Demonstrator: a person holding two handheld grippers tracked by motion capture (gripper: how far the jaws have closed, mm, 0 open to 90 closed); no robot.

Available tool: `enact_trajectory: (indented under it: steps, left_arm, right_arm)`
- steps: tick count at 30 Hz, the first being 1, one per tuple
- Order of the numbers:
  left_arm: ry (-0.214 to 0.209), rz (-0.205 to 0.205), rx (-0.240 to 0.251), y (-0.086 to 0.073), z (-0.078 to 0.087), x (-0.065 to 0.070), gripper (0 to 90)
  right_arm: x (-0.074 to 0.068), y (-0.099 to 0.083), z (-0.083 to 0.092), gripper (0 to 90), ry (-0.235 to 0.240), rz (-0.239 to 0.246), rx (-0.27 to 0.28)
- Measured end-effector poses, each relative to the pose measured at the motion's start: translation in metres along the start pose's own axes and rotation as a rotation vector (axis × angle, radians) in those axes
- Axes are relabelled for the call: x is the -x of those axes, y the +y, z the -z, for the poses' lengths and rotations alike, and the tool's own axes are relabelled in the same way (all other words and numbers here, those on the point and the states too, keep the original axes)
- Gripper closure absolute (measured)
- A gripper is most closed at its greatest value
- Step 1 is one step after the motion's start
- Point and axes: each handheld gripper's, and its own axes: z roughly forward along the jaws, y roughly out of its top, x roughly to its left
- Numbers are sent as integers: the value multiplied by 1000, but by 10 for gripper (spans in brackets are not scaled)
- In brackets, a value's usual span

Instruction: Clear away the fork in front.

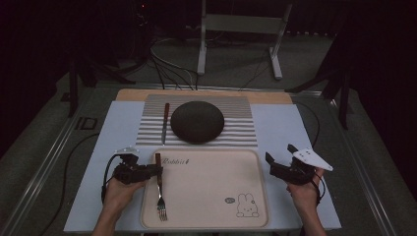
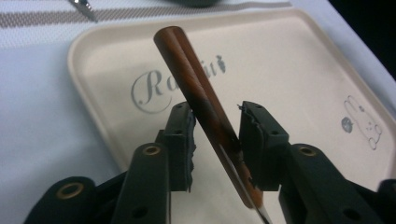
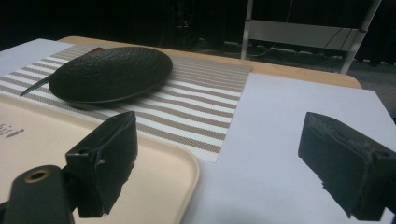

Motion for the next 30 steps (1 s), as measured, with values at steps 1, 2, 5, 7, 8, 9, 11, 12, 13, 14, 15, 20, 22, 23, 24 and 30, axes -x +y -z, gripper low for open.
enact_trajectory:
  steps: [1, 2, 5, 7, 8, 9, 11, 12, 13, 14, 15, 20, 22, 23, 24, 30]
  left_arm:
    - [10, -1, -7, -1, -1, 0, 636]
    - [17, 1, -10, -1, -1, 0, 631]
    - [55, 1, -15, -1, -1, 0, 613]
    - [88, 1, -13, -1, 0, 0, 567]
    - [88, 1, -13, -1, 0, 0, 533]
    - [98, -6, 7, -1, 2, 1, 514]
    - [116, -17, 26, 0, 5, 2, 464]
    - [122, -20, 39, 1, 6, 2, 440]
    - [128, -21, 52, 1, 7, 3, 413]
    - [135, -26, 63, 2, 8, 3, 378]
    - [147, -32, 75, 3, 9, 4, 348]
    - [189, -54, 155, 6, 17, 7, 182]
    - [201, -61, 191, 7, 20, 8, 158]
    - [212, -69, 204, 8, 22, 9, 149]
    - [222, -76, 218, 8, 23, 10, 129]
    - [240, -111, 291, 11, 34, 15, 63]
  right_arm:
    - [0, 0, 0, 120, 0, 0, 0]
    - [0, 0, 0, 120, 0, -1, 0]
    - [0, 0, 0, 120, 1, 0, -1]
    - [0, 0, 0, 120, 0, 0, 0]
    - [0, 0, 0, 120, 0, 0, 0]
    - [0, 0, 0, 120, 0, -1, 0]
    - [0, 0, 0, 120, -1, -2, -1]
    - [0, 0, 0, 120, -1, -2, 0]
    - [0, 0, 0, 120, -1, -1, 0]
    - [0, 0, 0, 120, -1, -1, 0]
    - [0, 0, 0, 120, -1, -1, 0]
    - [0, 0, 1, 120, 2, -3, 1]
    - [1, 0, 1, 119, 2, -4, 2]
    - [1, -1, 2, 120, 1, -5, 1]
    - [1, -1, 2, 120, 1, -6, 1]
    - [1, -2, 4, 119, 1, -5, 2]
